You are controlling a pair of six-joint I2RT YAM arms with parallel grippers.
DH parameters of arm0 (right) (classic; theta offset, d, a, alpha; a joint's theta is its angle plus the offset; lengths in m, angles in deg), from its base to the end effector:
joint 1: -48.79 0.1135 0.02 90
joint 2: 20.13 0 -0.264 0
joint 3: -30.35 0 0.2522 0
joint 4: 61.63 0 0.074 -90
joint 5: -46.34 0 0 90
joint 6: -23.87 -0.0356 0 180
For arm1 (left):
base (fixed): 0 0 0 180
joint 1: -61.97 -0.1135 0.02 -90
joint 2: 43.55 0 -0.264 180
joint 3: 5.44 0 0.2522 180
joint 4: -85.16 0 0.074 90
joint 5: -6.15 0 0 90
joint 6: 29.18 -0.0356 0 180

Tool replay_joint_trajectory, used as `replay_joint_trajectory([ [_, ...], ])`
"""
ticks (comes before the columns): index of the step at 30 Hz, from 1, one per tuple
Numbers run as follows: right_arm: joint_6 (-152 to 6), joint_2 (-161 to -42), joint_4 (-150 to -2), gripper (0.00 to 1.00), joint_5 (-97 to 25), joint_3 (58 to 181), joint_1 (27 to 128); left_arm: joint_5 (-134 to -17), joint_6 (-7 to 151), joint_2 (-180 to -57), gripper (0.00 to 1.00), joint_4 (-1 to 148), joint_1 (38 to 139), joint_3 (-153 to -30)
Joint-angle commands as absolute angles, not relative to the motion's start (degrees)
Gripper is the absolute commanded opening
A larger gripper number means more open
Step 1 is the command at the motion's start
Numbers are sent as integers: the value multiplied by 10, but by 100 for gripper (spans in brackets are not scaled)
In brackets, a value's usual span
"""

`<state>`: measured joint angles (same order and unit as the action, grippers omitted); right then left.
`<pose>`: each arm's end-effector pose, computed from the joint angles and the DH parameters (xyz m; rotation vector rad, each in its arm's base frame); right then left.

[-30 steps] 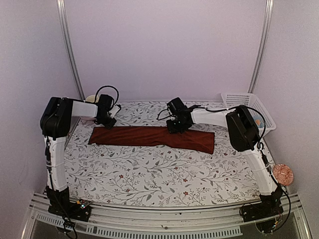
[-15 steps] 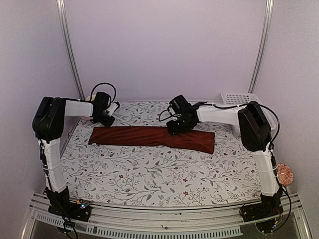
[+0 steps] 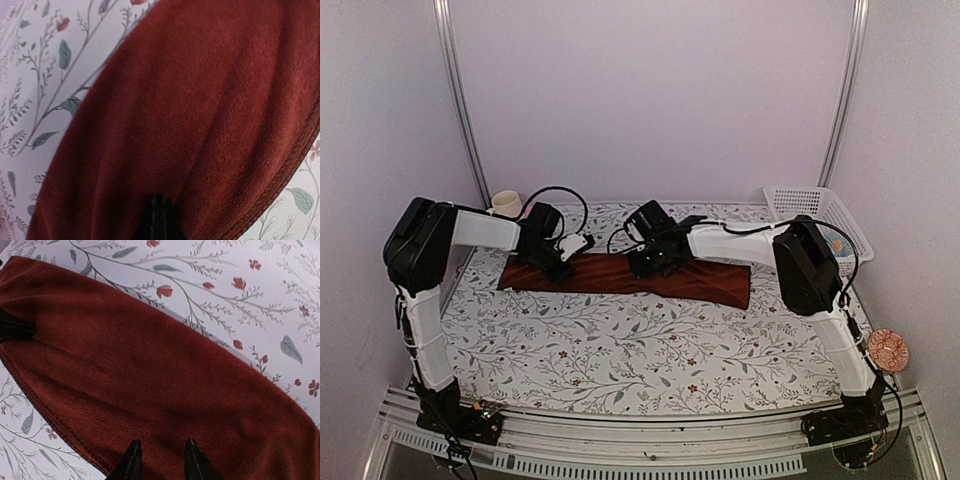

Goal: Roll the towels
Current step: Smooth out the towel at the center of the board.

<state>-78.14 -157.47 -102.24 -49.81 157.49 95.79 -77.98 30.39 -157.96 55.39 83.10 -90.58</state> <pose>0.3653 0.3861 0.1630 -0.6995 2.3767 0.3185 0.3768 -0.1495 0.1368 1.1614 2.3199 -0.0743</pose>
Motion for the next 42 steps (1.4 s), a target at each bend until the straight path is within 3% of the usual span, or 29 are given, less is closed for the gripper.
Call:
replay_joint_trajectory([
  [1, -800, -1615, -1025, 30, -461, 1581, 956, -740, 285, -1609, 0, 502, 837, -922],
  [16, -802, -1553, -1016, 27, -425, 1431, 997, -787, 242, -1583, 0, 429, 839, -846],
  [18, -809, -1522, -1015, 32, -440, 1421, 997, -795, 249, -1579, 0, 439, 838, -840],
  [20, -817, -1501, -1016, 49, -475, 1412, 995, -809, 272, -1578, 0, 454, 833, -849],
  [21, -825, -1484, -1015, 56, -490, 1402, 993, -808, 287, -1580, 6, 454, 829, -861],
  [25, -864, -1397, -990, 69, -531, 1325, 974, -775, 334, -1569, 38, 449, 819, -908],
  [28, -909, -1319, -962, 75, -559, 1221, 957, -758, 344, -1526, 53, 453, 818, -918],
  [32, -971, -1240, -940, 79, -594, 1105, 930, -762, 354, -1478, 65, 478, 803, -914],
  [42, -1061, -1142, -904, 85, -626, 971, 862, -791, 393, -1519, 63, 510, 672, -937],
])
